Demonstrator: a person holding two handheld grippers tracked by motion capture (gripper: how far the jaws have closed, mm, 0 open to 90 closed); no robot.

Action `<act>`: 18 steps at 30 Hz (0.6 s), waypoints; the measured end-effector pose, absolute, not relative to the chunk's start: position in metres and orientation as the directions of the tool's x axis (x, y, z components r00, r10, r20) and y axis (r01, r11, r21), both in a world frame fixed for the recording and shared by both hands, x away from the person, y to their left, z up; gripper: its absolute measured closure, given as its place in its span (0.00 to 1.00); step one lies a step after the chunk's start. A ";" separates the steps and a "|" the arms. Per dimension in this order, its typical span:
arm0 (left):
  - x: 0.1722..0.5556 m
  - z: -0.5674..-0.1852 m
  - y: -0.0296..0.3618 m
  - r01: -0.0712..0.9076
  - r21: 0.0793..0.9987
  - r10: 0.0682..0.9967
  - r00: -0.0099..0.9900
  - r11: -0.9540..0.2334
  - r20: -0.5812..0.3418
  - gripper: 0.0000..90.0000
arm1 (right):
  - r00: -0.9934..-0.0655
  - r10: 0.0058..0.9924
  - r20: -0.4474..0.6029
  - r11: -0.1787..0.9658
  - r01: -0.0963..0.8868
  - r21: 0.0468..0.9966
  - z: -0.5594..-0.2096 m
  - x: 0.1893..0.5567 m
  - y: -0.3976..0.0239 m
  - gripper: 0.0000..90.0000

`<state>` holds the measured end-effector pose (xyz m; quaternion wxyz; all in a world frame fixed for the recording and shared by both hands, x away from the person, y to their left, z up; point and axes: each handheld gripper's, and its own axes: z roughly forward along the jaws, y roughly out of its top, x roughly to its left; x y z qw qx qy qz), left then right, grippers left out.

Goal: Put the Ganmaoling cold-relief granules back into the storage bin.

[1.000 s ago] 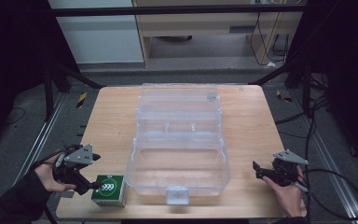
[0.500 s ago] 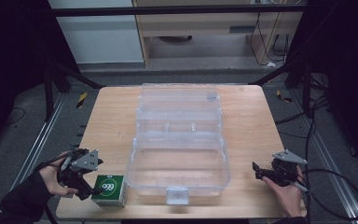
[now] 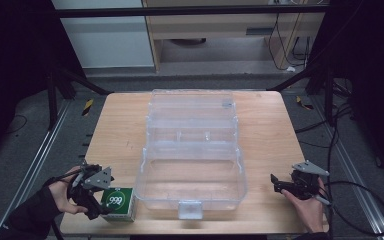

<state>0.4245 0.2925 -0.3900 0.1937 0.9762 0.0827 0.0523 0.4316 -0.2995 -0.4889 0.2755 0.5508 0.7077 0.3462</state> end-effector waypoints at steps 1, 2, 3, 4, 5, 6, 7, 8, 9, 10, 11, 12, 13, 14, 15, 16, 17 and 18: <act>0.425 -0.391 0.292 0.137 0.384 0.178 0.981 -0.913 0.072 0.08 | -0.241 0.970 -0.009 0.153 0.589 0.794 -0.489 0.432 -0.300 0.03; 0.424 -0.392 0.291 0.135 0.384 0.174 0.982 -0.913 0.070 0.08 | -0.241 0.970 -0.010 0.154 0.589 0.794 -0.489 0.432 -0.300 0.03; 0.424 -0.392 0.291 0.131 0.383 0.170 0.983 -0.914 0.069 0.08 | -0.242 0.970 -0.011 0.155 0.588 0.794 -0.489 0.432 -0.300 0.03; 0.424 -0.393 0.290 0.129 0.381 0.167 0.984 -0.916 0.069 0.08 | -0.243 0.970 -0.010 0.156 0.589 0.793 -0.489 0.432 -0.300 0.03; 0.424 -0.393 0.290 0.126 0.380 0.164 0.984 -0.916 0.068 0.08 | -0.243 0.970 -0.009 0.155 0.591 0.792 -0.489 0.432 -0.300 0.03; 0.424 -0.394 0.289 0.123 0.381 0.160 0.985 -0.916 0.067 0.08 | -0.243 0.970 -0.009 0.155 0.591 0.792 -0.489 0.432 -0.300 0.03; 0.424 -0.394 0.289 0.120 0.380 0.156 0.986 -0.917 0.066 0.08 | -0.244 0.970 -0.010 0.157 0.591 0.791 -0.489 0.432 -0.299 0.03; 0.423 -0.395 0.289 0.120 0.381 0.155 0.986 -0.917 0.064 0.08 | -0.244 0.970 -0.010 0.157 0.592 0.790 -0.489 0.432 -0.299 0.03; 0.423 -0.396 0.288 0.118 0.380 0.154 0.986 -0.917 0.063 0.08 | -0.244 0.970 -0.011 0.157 0.592 0.791 -0.489 0.432 -0.299 0.03; 0.423 -0.396 0.288 0.116 0.379 0.150 0.987 -0.918 0.061 0.08 | -0.244 0.970 -0.011 0.157 0.591 0.791 -0.489 0.432 -0.299 0.03; 0.423 -0.397 0.287 0.114 0.379 0.146 0.988 -0.918 0.058 0.08 | -0.244 0.970 -0.011 0.158 0.592 0.790 -0.489 0.432 -0.299 0.03; 0.423 -0.399 0.287 0.110 0.372 0.140 0.989 -0.922 0.055 0.08 | -0.244 0.970 -0.012 0.159 0.592 0.790 -0.489 0.432 -0.299 0.03; 0.423 -0.399 0.287 0.110 0.372 0.140 0.989 -0.922 0.055 0.08 | -0.245 0.970 -0.012 0.159 0.592 0.790 -0.489 0.432 -0.299 0.03; 0.423 -0.400 0.286 0.110 0.371 0.140 0.989 -0.922 0.055 0.08 | -0.245 0.969 -0.011 0.159 0.593 0.789 -0.490 0.432 -0.299 0.03; 0.423 -0.401 0.286 0.109 0.364 0.139 0.989 -0.925 0.056 0.08 | -0.245 0.970 -0.009 0.157 0.595 0.788 -0.490 0.432 -0.299 0.03; 0.423 -0.401 0.286 0.109 0.364 0.139 0.989 -0.925 0.056 0.08 | -0.245 0.969 -0.012 0.160 0.595 0.788 -0.490 0.432 -0.299 0.03; 0.424 -0.402 0.285 0.107 0.362 0.137 0.989 -0.926 0.058 0.08 | -0.246 0.969 -0.013 0.161 0.595 0.788 -0.490 0.432 -0.299 0.03; 0.424 -0.402 0.285 0.107 0.362 0.137 0.989 -0.926 0.058 0.08 | -0.246 0.969 -0.016 0.164 0.594 0.788 -0.490 0.432 -0.299 0.03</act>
